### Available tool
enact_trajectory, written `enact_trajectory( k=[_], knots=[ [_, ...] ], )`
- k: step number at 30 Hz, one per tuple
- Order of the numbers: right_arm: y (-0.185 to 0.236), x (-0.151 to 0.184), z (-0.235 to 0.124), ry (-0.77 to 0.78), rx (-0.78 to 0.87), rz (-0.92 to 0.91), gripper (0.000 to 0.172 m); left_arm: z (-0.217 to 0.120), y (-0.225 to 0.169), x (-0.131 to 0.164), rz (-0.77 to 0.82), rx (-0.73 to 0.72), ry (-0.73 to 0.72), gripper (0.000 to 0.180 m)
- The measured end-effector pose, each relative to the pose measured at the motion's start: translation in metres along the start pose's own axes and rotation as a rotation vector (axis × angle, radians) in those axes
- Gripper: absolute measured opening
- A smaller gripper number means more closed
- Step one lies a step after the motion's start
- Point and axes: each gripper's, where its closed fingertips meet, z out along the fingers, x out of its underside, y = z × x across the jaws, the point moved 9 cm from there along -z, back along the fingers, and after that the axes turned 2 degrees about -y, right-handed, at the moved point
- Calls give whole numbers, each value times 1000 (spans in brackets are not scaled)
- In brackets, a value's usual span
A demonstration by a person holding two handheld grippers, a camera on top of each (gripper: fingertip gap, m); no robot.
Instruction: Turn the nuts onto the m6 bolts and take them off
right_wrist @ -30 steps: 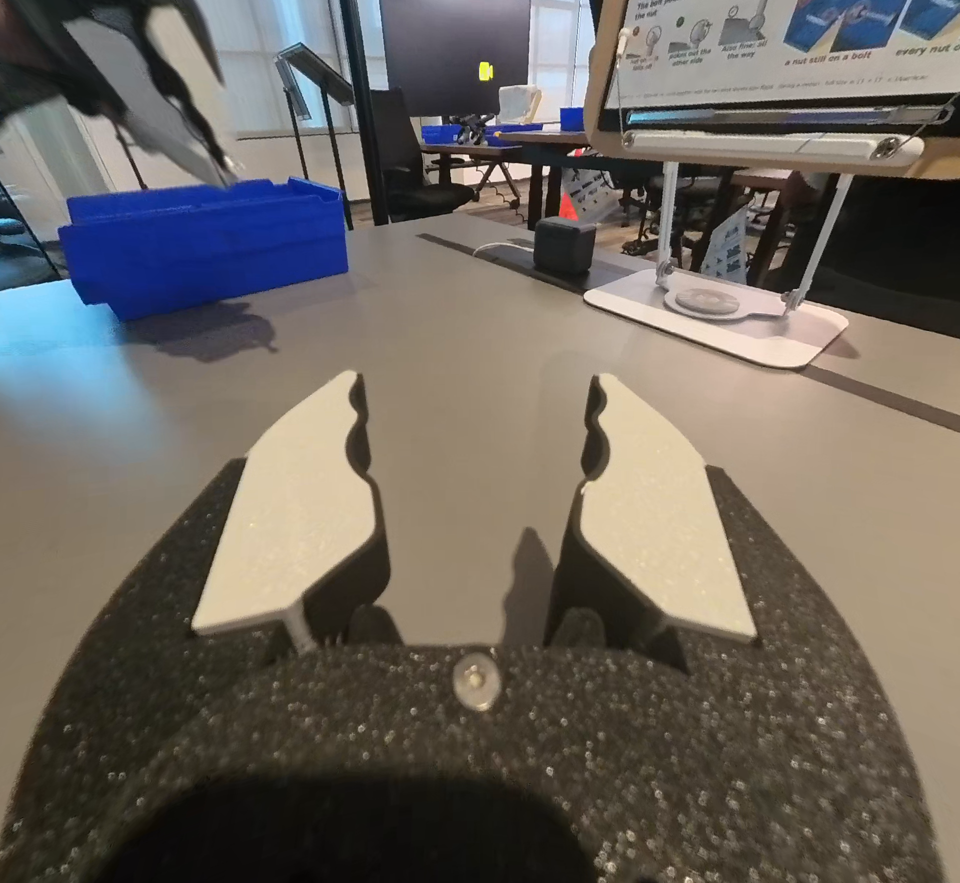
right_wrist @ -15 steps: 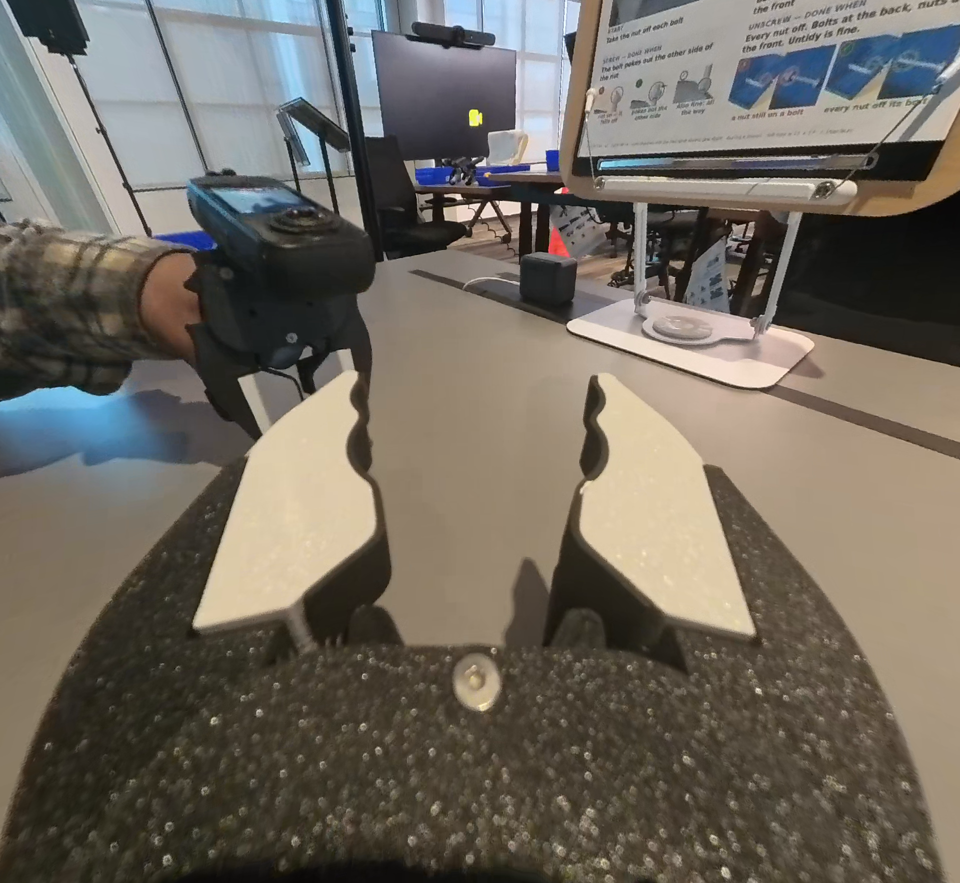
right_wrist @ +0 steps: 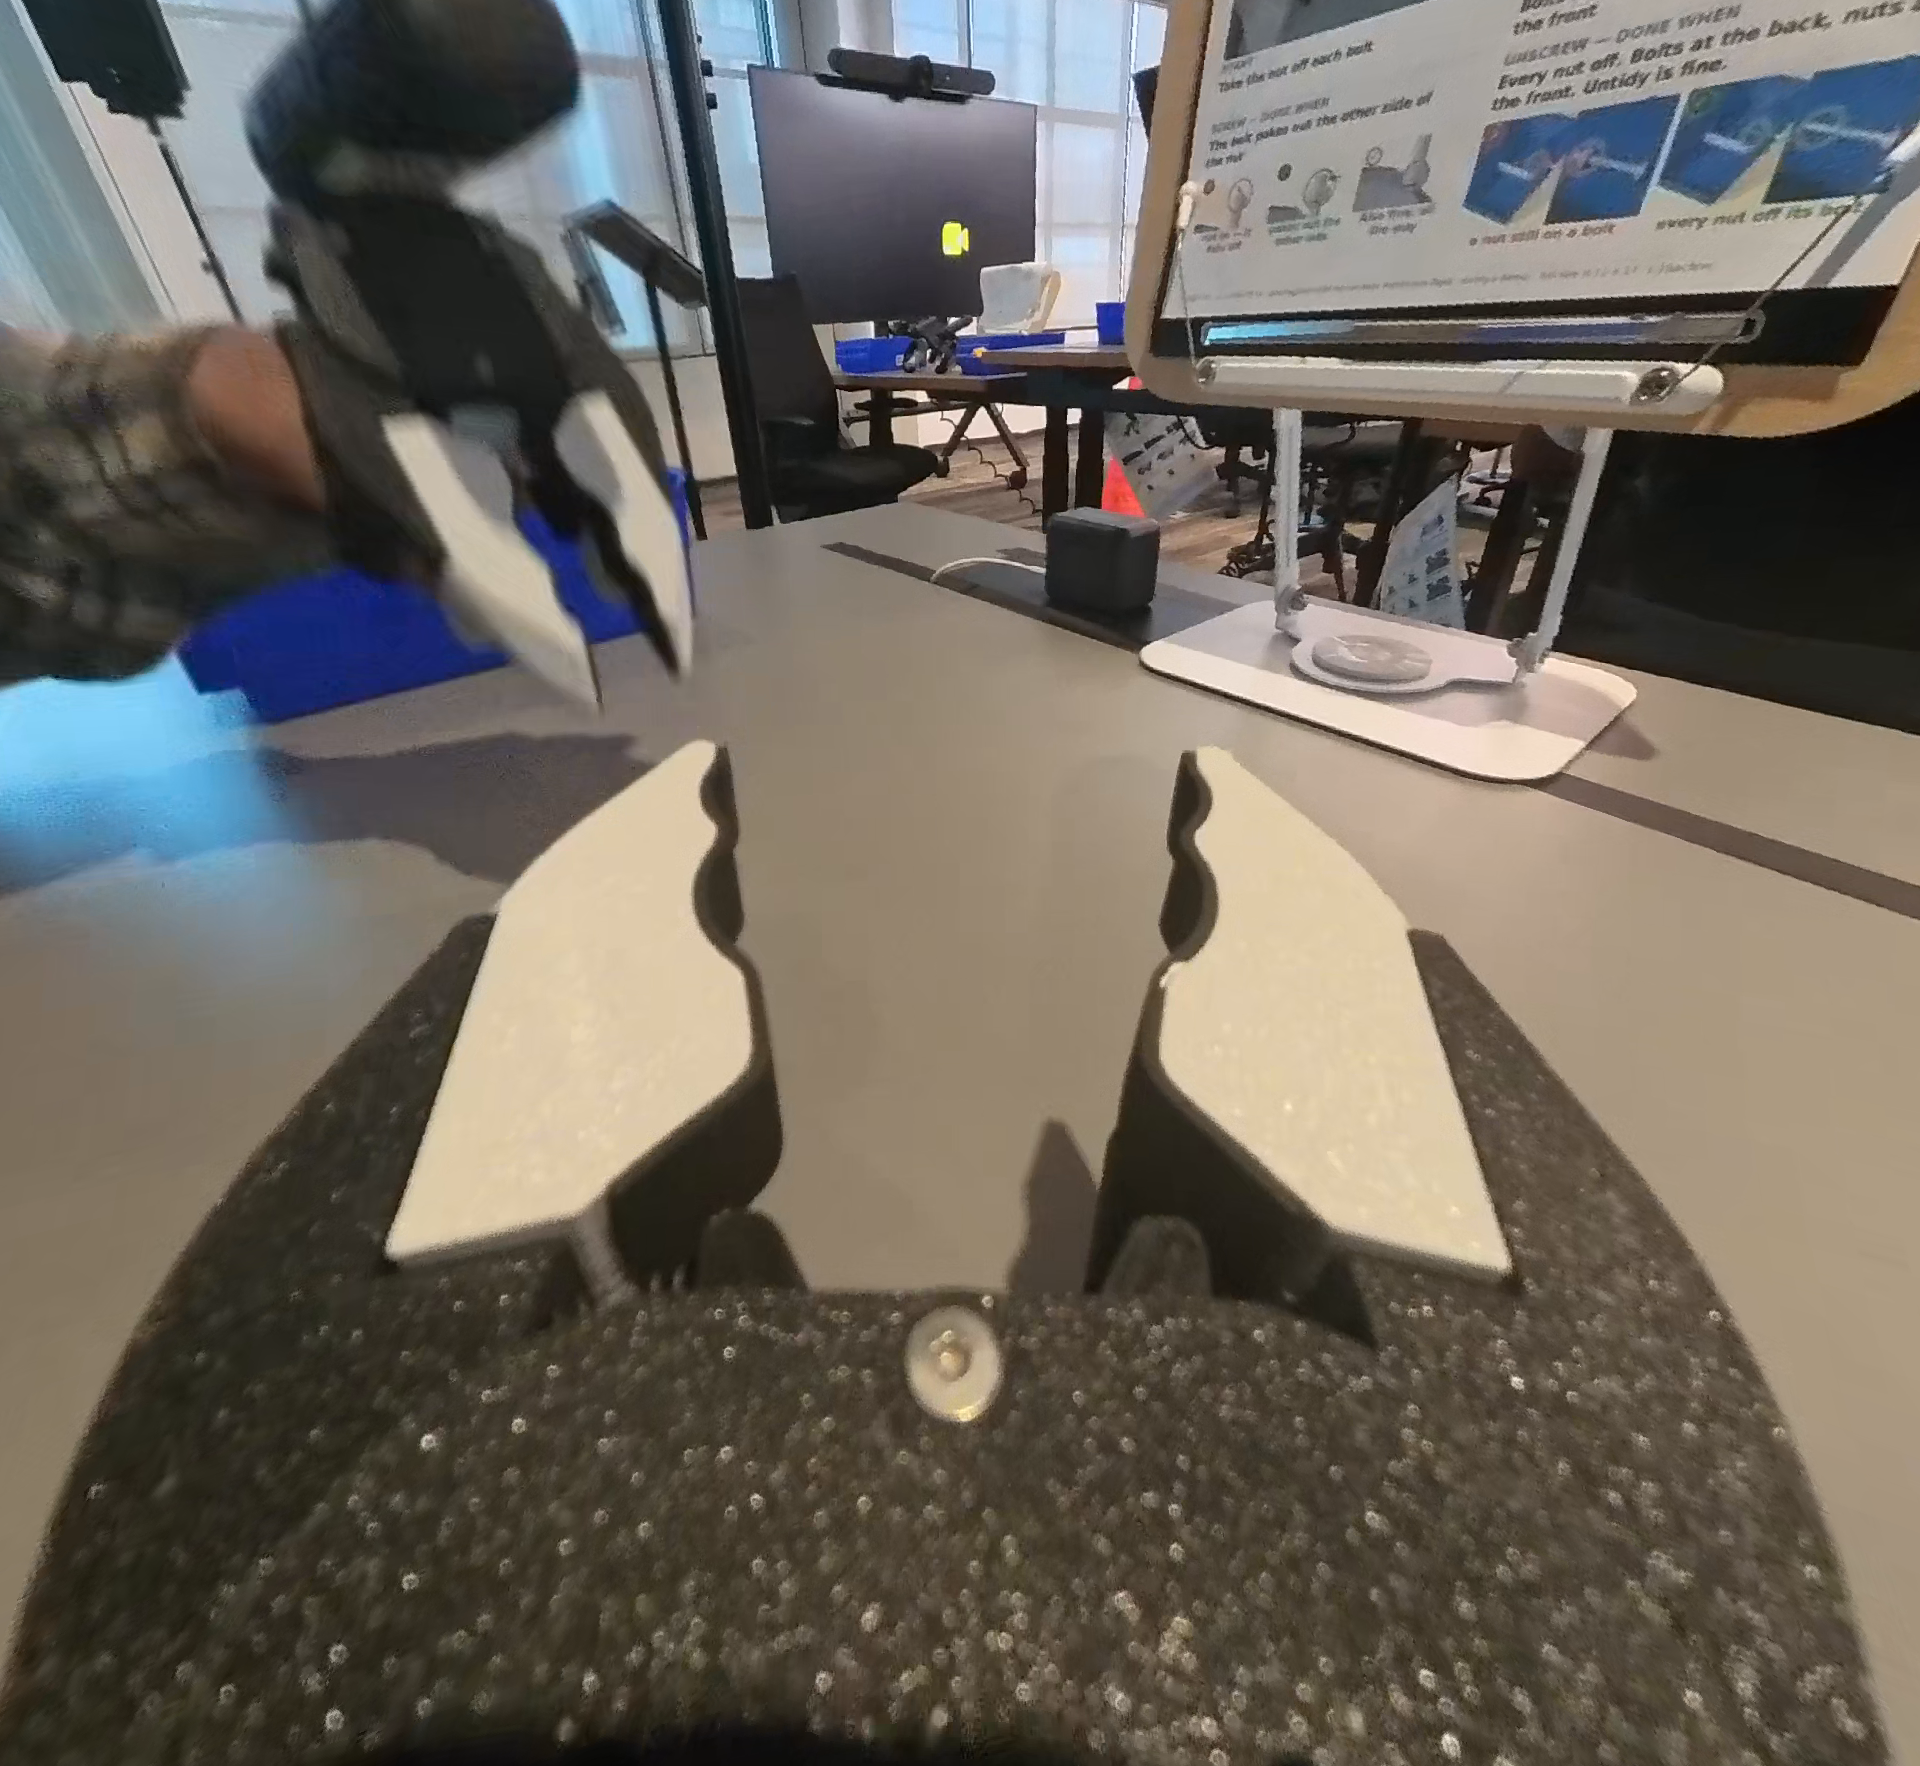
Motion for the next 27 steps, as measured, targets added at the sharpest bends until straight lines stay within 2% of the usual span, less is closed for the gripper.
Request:
enact_trajectory(
  k=[4, 7, 10, 13, 17, 22, 27],
  knots=[
    [1, 2, 2, 18, -7, 3, 80, -101, 41, 37, -159, -211, -167, 32],
    [1, 3, 3, 29, -1, 9, 80, -170, 77, 94, -348, -425, -202, 34],
    [1, 4, 4, 40, 9, 13, 80, -213, 107, 166, -589, -587, -245, 34],
    [2, 4, 5, 40, 5, 28, 81, -220, 124, 229, -834, -642, -315, 32],
    [3, 4, 5, 35, -5, 40, 80, -205, 142, 281, -1053, -665, -309, 30],
    [3, 5, 5, 46, -6, 37, 80, -187, 163, 317, -1254, -609, -158, 29],
    [3, 2, 4, 26, -12, 45, 80, -172, 175, 326, -1320, -578, -83, 27]
  ],
)
